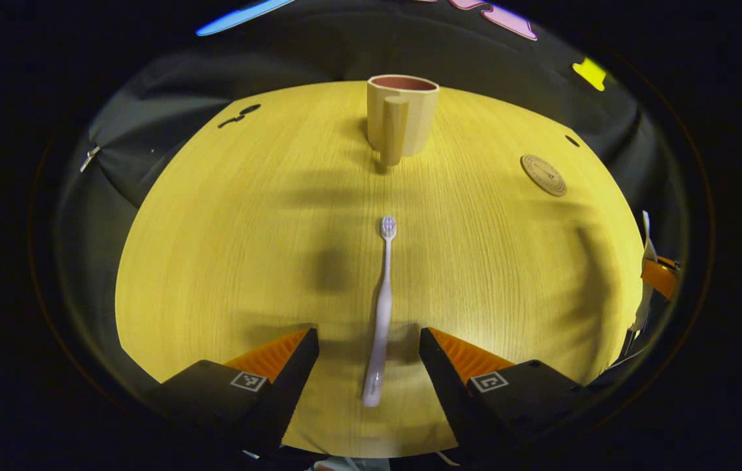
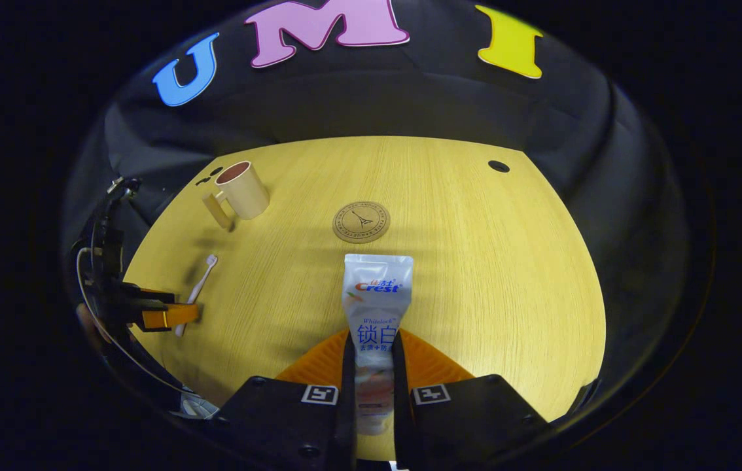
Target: Put the toothbrush and toothpaste on the desktop into the cup, then pick up the cup and place it on the coaster on the desktop.
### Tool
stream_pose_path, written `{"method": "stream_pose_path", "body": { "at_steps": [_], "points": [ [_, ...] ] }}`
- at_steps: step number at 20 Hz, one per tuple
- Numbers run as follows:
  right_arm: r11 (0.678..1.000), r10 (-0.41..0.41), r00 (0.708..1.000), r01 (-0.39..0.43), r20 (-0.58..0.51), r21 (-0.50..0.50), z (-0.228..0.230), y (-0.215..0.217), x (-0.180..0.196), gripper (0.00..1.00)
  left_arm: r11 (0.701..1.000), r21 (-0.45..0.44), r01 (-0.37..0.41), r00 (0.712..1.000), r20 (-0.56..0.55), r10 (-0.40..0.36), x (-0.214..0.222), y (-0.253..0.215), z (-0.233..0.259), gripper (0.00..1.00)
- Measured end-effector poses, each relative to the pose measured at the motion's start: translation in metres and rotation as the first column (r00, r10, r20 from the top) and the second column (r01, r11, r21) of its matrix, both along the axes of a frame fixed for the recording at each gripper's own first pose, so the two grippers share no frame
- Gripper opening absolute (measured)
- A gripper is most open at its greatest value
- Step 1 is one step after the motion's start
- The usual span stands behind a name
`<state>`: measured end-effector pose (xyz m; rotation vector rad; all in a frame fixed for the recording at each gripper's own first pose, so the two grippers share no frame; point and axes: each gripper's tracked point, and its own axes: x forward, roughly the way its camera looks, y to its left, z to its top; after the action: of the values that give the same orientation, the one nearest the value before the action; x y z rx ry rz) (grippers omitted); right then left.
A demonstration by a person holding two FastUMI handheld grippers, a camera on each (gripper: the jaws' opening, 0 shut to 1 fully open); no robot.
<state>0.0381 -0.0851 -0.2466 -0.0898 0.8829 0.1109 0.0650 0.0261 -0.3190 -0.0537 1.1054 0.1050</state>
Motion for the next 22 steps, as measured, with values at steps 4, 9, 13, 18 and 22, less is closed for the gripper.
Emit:
{"method": "stream_pose_path", "body": {
  "at_steps": [4,9,13,18,22],
  "points": [
    [1.0,-0.019,1.0,0.019,0.02,0.014,0.006,-0.004,0.001,0.27,1.0,-0.004,0.029,0.999,-0.027,-0.029,0.003,-0.004,-0.003,0.89],
    [0.999,-0.017,0.999,0.015,0.045,0.041,0.013,0.004,0.008,0.27,0.999,-0.014,0.051,0.993,-0.108,-0.052,0.001,0.003,-0.004,0.78],
    [0.998,-0.006,0.998,0.002,0.069,0.059,0.022,0.012,0.016,0.27,0.999,-0.02,0.034,0.989,-0.144,-0.037,-0.001,0.009,-0.004,0.38],
    [0.997,0.02,0.994,-0.028,0.103,0.075,0.038,0.024,0.032,0.27,0.998,-0.024,0.063,0.989,-0.136,-0.065,-0.001,0.008,-0.003,0.11],
    [0.993,0.057,0.987,-0.071,0.153,0.09,0.06,0.045,0.053,0.27,0.997,-0.058,0.052,0.993,-0.1,-0.058,-0.003,0.003,-0.002,0.07]
  ]
}}
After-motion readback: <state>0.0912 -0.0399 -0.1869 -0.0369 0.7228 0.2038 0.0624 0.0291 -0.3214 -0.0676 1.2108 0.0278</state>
